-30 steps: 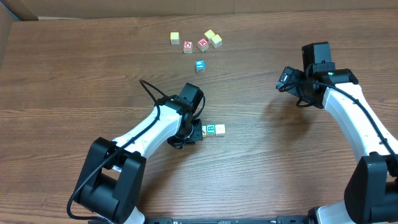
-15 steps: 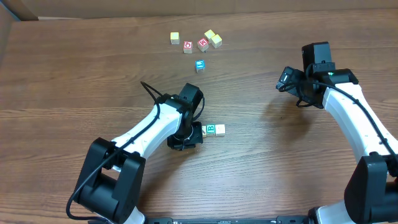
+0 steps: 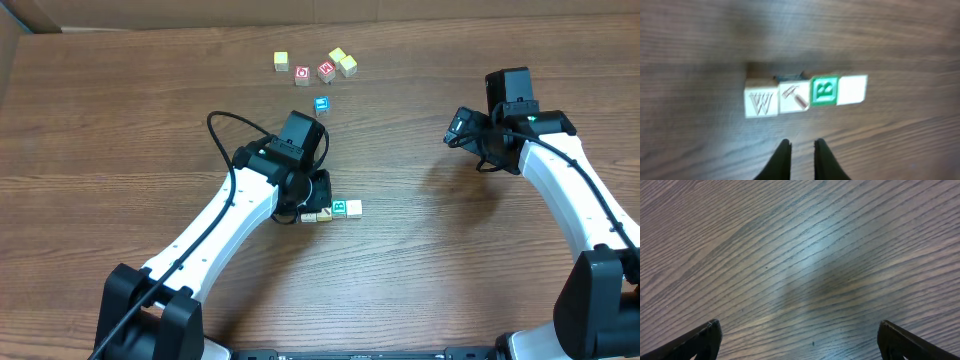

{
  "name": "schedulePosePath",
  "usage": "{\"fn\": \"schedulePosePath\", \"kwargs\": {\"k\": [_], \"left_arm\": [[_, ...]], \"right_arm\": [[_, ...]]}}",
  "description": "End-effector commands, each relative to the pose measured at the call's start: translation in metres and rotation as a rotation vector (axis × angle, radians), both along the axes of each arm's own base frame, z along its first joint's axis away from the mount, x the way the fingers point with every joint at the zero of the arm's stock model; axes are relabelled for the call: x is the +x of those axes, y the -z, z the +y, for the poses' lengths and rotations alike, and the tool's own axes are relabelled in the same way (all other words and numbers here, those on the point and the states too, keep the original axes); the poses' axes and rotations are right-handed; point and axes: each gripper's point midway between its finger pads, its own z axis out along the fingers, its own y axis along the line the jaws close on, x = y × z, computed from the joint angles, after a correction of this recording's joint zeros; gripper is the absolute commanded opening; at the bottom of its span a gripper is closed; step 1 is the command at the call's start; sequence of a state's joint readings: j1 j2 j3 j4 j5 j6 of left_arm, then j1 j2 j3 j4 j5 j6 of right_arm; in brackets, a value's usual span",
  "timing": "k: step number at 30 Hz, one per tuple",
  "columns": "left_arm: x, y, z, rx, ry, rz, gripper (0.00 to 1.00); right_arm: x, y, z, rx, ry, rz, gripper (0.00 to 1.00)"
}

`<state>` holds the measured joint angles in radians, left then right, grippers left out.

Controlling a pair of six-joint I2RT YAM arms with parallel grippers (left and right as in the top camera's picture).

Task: Flip 4 blocks
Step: 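Raise the left gripper and move it back left of the block row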

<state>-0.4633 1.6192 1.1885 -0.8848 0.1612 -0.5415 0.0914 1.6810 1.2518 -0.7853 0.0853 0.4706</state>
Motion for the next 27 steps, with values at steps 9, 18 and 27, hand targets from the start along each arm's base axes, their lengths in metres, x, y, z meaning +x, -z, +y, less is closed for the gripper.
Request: {"fn": "schedulePosePath", "kwargs": {"k": [9, 18, 27], "left_arm": [[0.012, -0.013, 0.003, 0.026, 0.037, -0.081, 0.19], [0.018, -0.012, 0.009, 0.063, 0.023, -0.107, 0.41], [0.017, -0.012, 0.008, 0.064, 0.024, -0.105, 0.63]], "right_arm": [[0.005, -0.01, -0.001, -0.001, -0.001, -0.031, 1.0], [0.005, -0.01, -0.001, -0.001, -0.001, -0.031, 1.0], [0.005, -0.01, -0.001, -0.001, -0.001, -0.031, 1.0]]}}
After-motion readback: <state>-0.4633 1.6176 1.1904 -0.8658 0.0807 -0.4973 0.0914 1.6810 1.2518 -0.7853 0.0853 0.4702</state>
